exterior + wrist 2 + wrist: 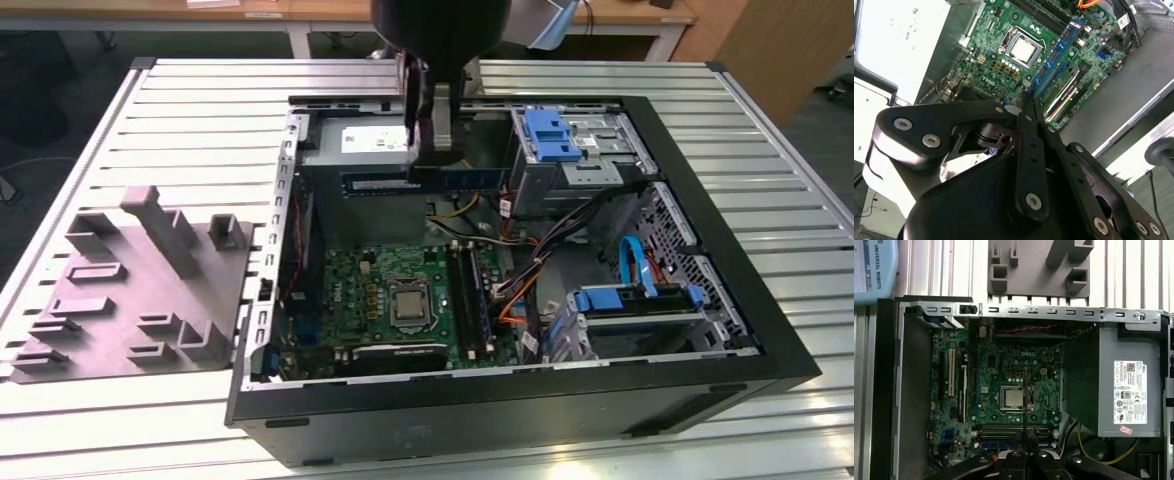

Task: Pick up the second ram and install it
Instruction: 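Pick up the second ram and move it above second insertion slot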

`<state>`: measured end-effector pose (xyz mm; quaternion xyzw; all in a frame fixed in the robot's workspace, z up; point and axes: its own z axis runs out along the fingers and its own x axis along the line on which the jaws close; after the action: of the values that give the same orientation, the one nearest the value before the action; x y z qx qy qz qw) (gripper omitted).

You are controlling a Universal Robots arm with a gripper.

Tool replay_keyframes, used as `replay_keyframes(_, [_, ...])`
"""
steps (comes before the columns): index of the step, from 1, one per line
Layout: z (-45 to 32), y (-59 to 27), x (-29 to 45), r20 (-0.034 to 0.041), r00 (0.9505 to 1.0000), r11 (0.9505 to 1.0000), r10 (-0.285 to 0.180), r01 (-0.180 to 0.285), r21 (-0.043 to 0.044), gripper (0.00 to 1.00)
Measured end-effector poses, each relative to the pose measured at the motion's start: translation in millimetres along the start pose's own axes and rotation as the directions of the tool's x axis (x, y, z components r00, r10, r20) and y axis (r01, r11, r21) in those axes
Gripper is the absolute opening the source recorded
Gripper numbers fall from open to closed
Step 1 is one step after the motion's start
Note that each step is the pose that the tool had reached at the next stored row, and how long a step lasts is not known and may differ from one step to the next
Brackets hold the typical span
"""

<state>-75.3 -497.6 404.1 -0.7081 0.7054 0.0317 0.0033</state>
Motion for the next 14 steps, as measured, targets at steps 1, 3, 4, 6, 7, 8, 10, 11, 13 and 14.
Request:
replay_keyframes(1, [1.6,-1.1,0.1,0.0001,1.0,1.0,0.0,0.0,-0.0015,0.12])
replay_keyframes(3, [5.2,-2.2,0.3,0.0001,1.0,1.0,0.0,0.0,-0.0018,0.12])
replay_keyframes(4, [6.9,-2.4,0.3,0.0001,1.0,1.0,0.0,0.0,-0.0019,0.12])
replay_keyframes(6, [9.2,-2.6,0.3,0.0002,1.0,1.0,0.0,0.0,-0.002,0.12])
replay_keyframes(7, [9.4,-2.6,0.3,0.0001,1.0,1.0,0.0,0.0,-0.0019,0.12])
replay_keyframes(8, [9.4,-2.6,0.3,0.0001,1.0,1.0,0.0,0.0,-0.002,0.12])
replay_keyframes(10, [9.5,-2.6,0.3,0.0002,1.0,1.0,0.0,0.0,-0.0019,0.12])
replay_keyframes(11, [9.5,-2.6,0.3,0.0002,1.0,1.0,0.0,0.0,-0.0019,0.12])
replay_keyframes(13, [10.1,-2.7,-0.9,0.0007,1.0,1.0,0.0,0.0,-0.0016,0.12])
replay_keyframes(14, [10.4,-2.7,-2.2,0.0007,1.0,1.0,0.0,0.0,-0.0013,0.12])
